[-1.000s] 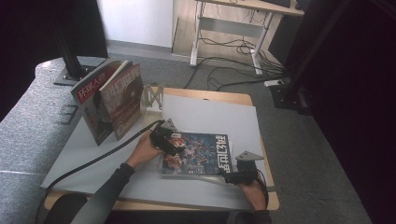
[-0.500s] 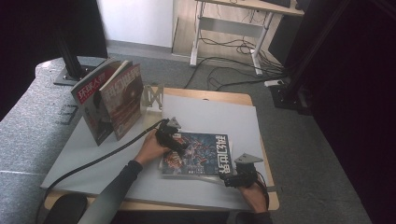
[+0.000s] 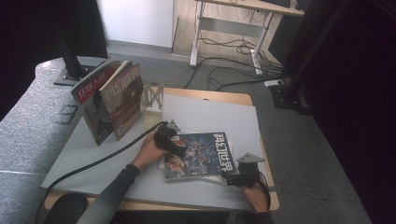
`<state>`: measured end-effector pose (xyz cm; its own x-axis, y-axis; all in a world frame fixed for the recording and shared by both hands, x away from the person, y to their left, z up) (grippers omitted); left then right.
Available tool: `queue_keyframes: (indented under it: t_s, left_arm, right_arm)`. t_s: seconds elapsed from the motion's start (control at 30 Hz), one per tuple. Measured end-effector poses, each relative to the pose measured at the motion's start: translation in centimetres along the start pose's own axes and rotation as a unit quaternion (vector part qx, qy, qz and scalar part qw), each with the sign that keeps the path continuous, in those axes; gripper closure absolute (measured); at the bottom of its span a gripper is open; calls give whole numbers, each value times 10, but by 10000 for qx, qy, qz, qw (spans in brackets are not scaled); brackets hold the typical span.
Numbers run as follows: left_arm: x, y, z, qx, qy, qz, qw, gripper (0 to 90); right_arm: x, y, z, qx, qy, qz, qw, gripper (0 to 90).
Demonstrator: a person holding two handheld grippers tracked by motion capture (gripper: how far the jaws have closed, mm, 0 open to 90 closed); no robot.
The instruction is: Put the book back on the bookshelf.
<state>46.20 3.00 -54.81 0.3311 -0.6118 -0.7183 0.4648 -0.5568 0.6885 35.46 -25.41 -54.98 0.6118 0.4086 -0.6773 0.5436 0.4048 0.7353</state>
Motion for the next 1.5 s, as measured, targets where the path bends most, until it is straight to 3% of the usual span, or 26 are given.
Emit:
queue_keyframes:
  t_s: [0.27,0.63,0.9,1.33,1.5]
  left_arm:
    - [-15,-13,10,-33,-16,-120,9999,48]
    - [-33,-32,28,-96,-19,-294,9995,71]
    - [-46,-46,41,-1,-121,-382,9992,75]
    - [-61,-65,61,174,-268,-321,9990,121]
    - [-63,-69,67,404,-161,-380,9983,127]
  right_arm:
    - [1,1,14,120,-277,56,9995,64]
    - [9,7,29,290,-380,63,9988,66]
    - [19,16,39,356,-460,66,9983,71]
    - [40,34,54,580,-482,65,9971,82]
    - [48,40,57,617,-485,60,9969,82]
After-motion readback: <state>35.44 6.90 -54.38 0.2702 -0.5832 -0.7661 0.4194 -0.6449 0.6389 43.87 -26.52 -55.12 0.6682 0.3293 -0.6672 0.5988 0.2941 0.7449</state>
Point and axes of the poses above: each handheld gripper's, and its own axes: x roughly forward along the jaws, y roughly out of its top, z roughly to its right, the point moved 5 cm from there along x, roughly forward along the jaws, and after that the axes turned 1 degree about -x, right-handed, at the moved point
